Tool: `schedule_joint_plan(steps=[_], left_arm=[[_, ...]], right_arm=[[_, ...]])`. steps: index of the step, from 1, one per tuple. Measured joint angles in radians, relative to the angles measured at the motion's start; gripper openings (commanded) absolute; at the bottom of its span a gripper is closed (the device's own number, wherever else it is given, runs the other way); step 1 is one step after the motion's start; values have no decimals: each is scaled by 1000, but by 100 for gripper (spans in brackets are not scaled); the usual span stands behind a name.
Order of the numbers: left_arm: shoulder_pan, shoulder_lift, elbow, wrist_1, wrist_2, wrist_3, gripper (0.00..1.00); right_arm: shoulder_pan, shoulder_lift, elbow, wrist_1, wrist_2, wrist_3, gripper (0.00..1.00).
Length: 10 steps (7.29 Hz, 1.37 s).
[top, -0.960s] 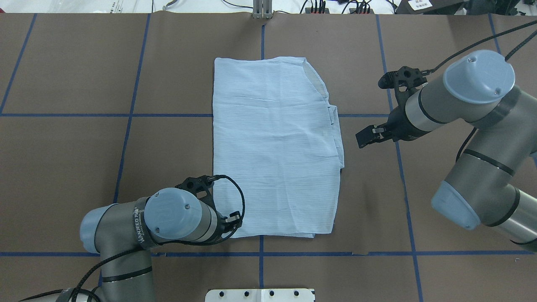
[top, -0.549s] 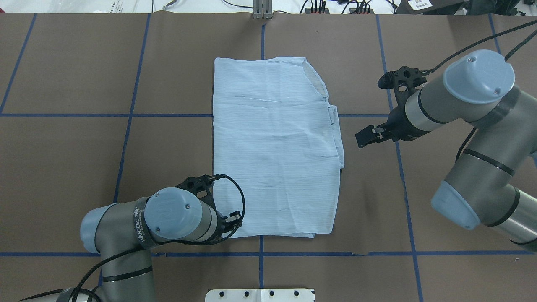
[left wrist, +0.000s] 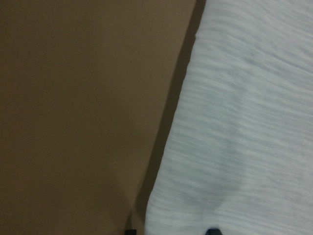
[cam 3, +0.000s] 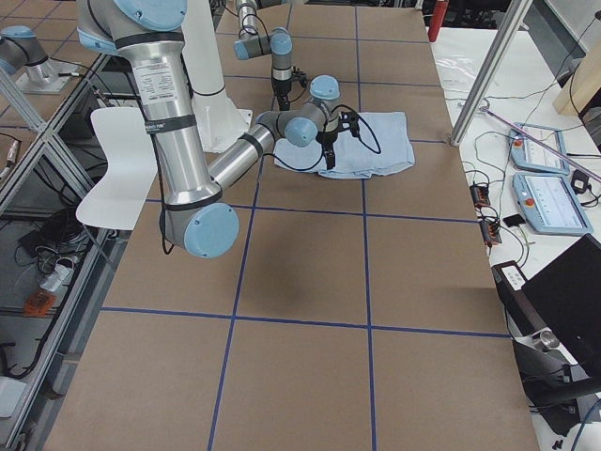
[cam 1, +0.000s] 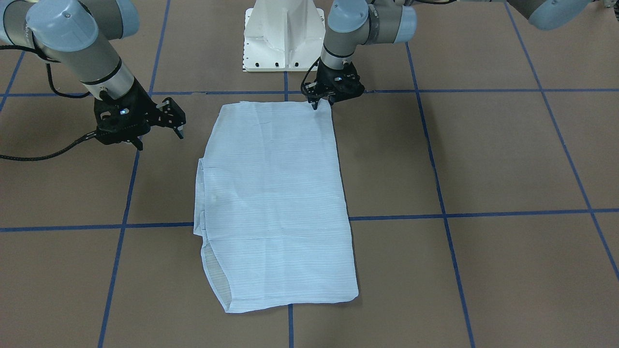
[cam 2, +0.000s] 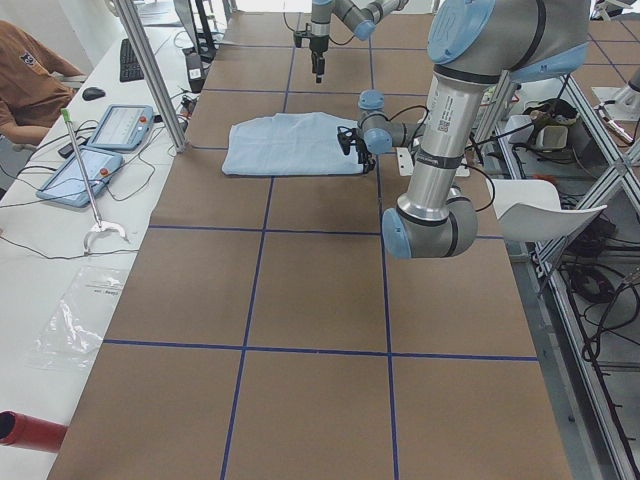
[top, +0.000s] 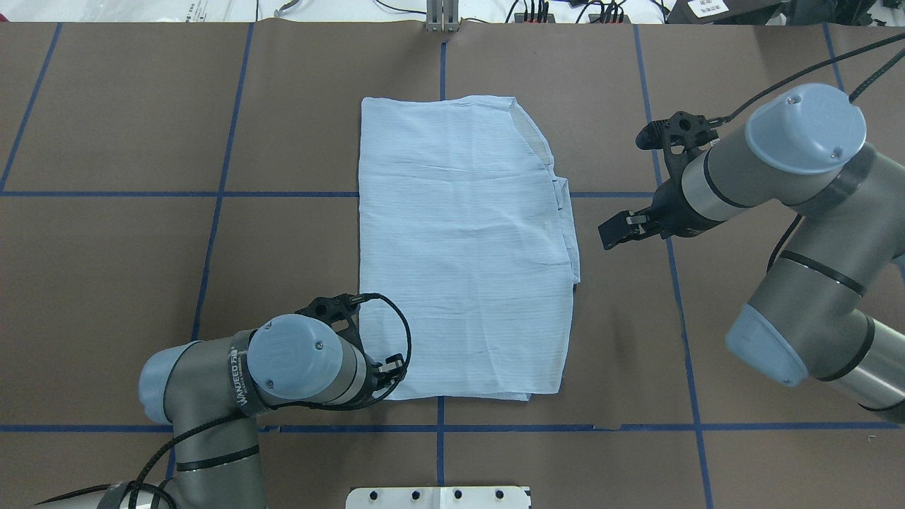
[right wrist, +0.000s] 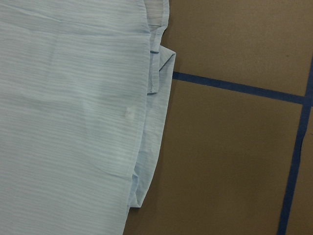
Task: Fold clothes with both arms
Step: 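Move the left gripper to the shirt's near corner while right gripper approaches the side, then grasp the near edge of the shirt with both grippers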
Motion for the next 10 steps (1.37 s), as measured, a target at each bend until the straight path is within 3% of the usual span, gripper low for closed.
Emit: schedule_joint_plan(steps=[1,2,7,10], left_arm=[[0,-1,1,0,0,0,28],[0,-3,0,0,0,-1,0],[-27,-7,-27,0,-3,-7,0],[-47,-7,-64,3,-8,-3,0]], right_arm=[[0,0,-1,0,0,-1,100],[0,0,-1,0,0,-2,100],[0,-1,2,0,-2,10,100],[-92,34,29,0,-26,295,100]])
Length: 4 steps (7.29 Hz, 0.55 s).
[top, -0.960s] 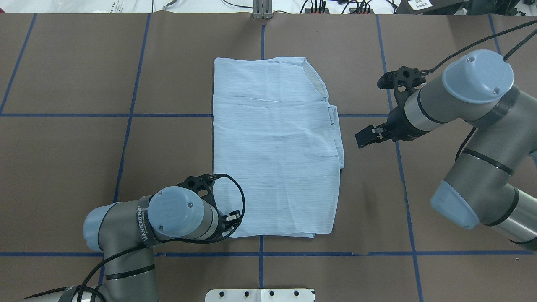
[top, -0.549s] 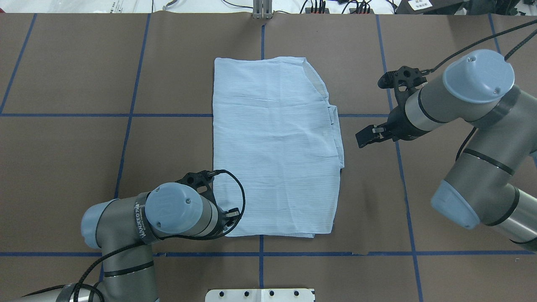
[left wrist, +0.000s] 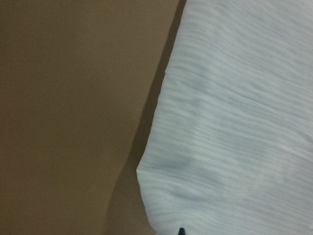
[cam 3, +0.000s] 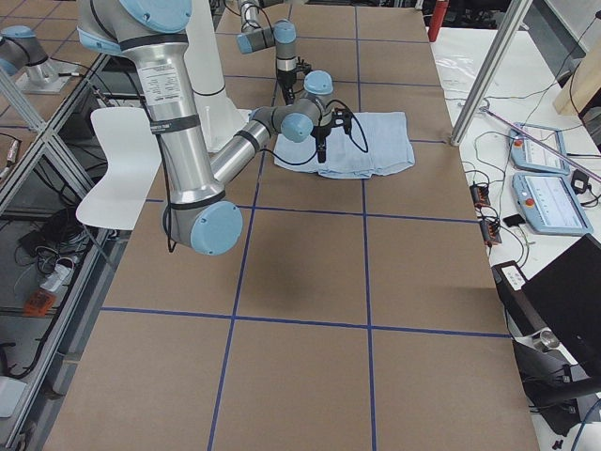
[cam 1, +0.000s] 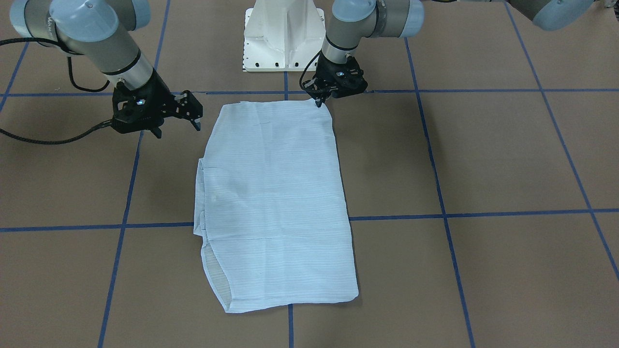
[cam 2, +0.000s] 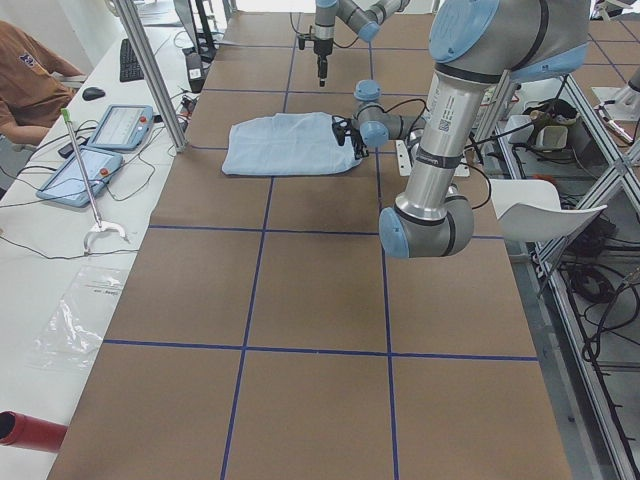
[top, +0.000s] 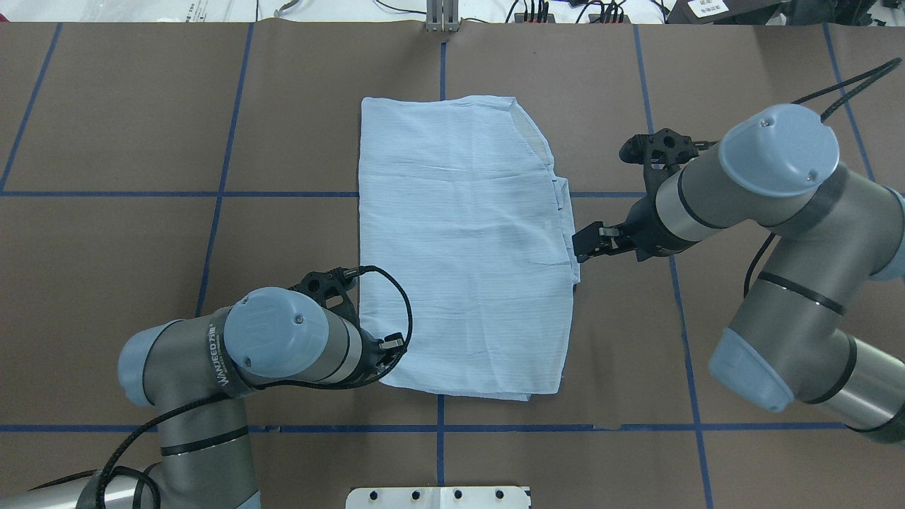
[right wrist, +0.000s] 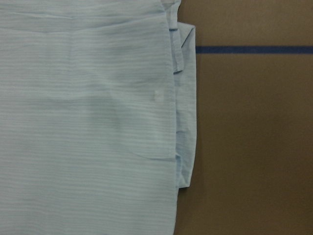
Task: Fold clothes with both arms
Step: 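Grasp the near edge of the shirt with both grippers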
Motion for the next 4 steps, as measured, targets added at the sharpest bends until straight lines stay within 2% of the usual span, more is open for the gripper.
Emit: schedule_joint_plan(steps=[2,4], left_arm=[[-3,1,-3,0,-1,0,0],[-3,1,-3,0,0,0,0]], right_arm=[[-135,33,8,0,-97,317,100],[-287,44,2,-6,-246,587,100]])
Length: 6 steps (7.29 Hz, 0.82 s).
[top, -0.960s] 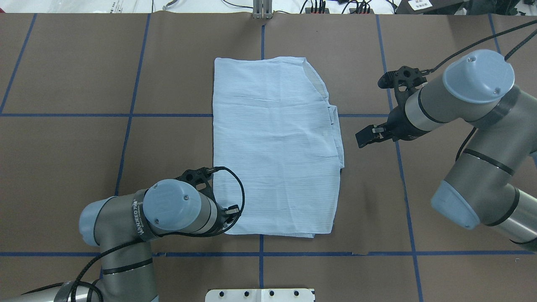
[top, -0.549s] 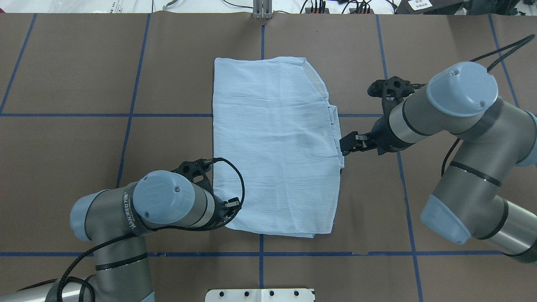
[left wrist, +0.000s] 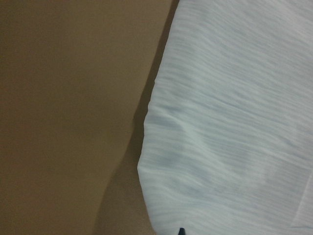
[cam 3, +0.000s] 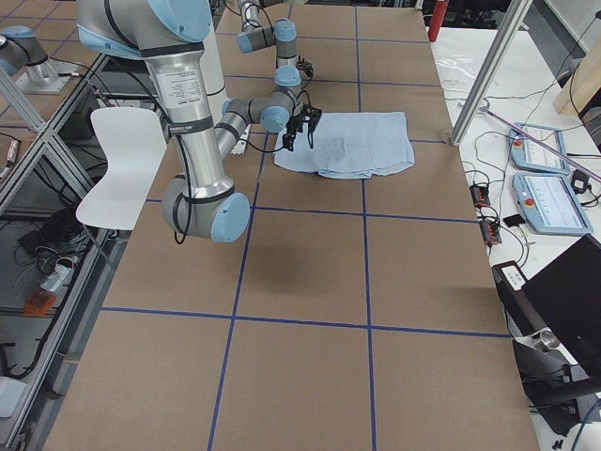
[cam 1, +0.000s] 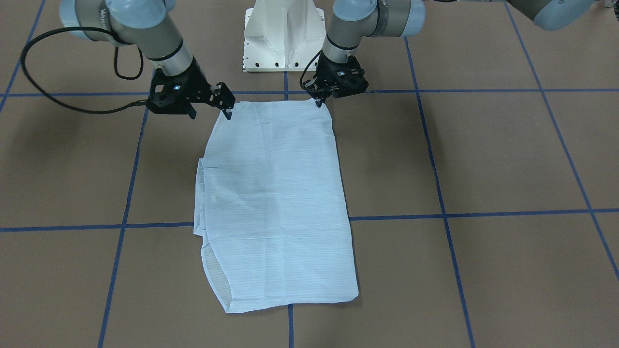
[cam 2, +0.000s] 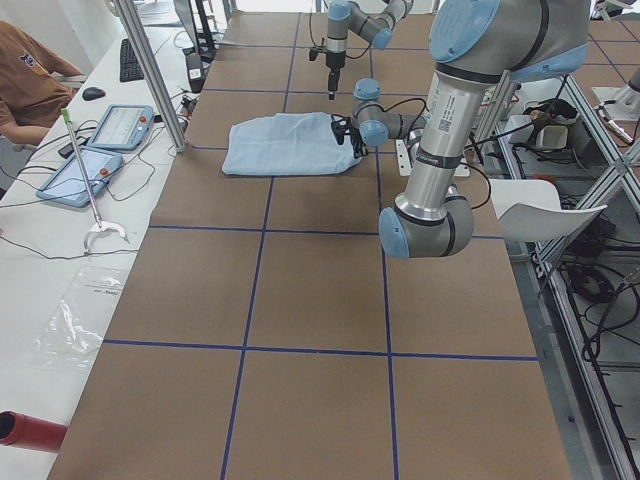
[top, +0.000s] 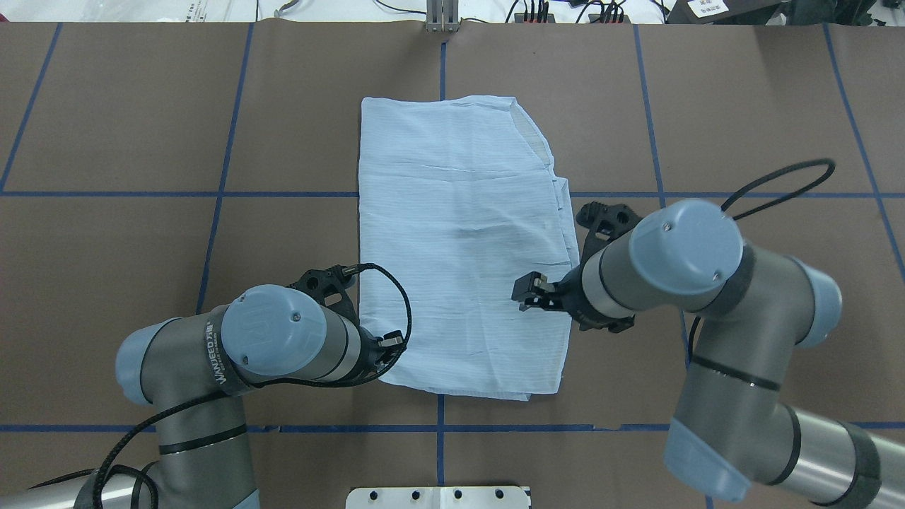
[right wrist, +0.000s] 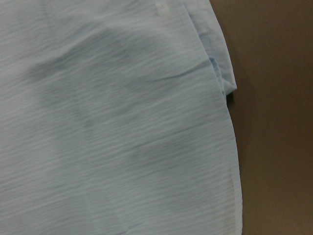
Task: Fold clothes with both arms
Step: 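Grasp the near edge of the shirt with both grippers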
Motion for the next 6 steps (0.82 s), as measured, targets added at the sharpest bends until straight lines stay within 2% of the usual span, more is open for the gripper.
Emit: schedule_joint_plan(steps=[2,6], left_arm=[[1,0,0,0,0,0,0],[2,0,1,-1,2,1,0]], right_arm=[[-90,2,-27,-20,-83,124,100],[-122,31,-62,-78,-104,162,100]])
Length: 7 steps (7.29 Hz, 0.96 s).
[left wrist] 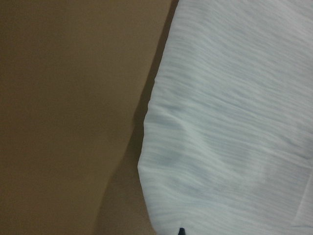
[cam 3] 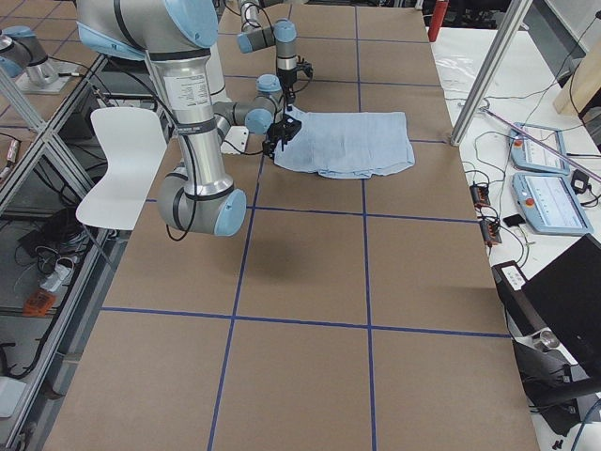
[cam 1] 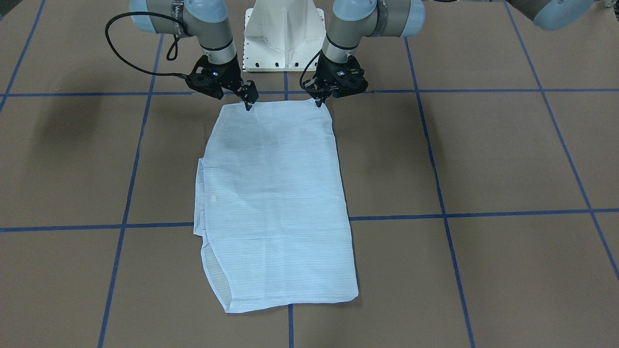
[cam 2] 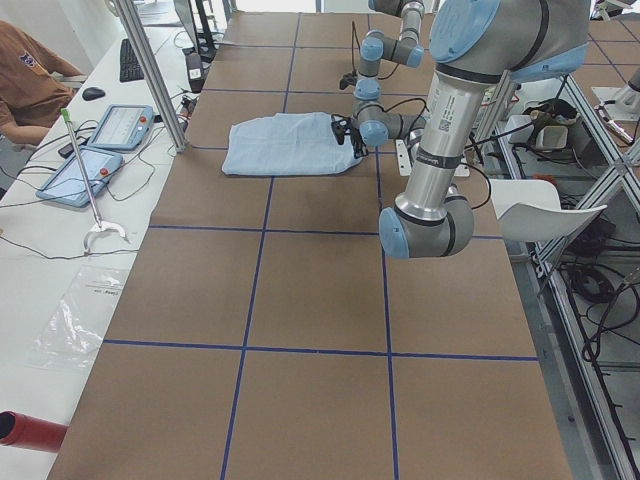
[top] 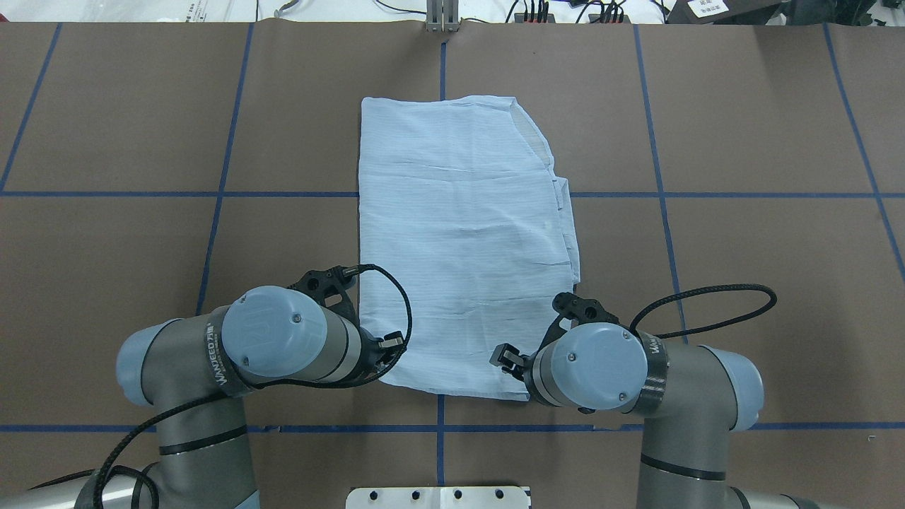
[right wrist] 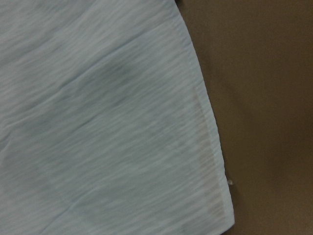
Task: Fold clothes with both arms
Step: 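Grasp the near edge of the shirt with both grippers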
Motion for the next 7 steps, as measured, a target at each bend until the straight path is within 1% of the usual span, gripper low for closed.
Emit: schedule_joint_plan(steps=[2,7], left_arm=[[-2,0,0,0,2,4,0],[-2,0,4,-1,1,5,0]], right_arm=[[0,16,-29,4,-1,0,100],[1,18,-57,8,-6,-8,100]])
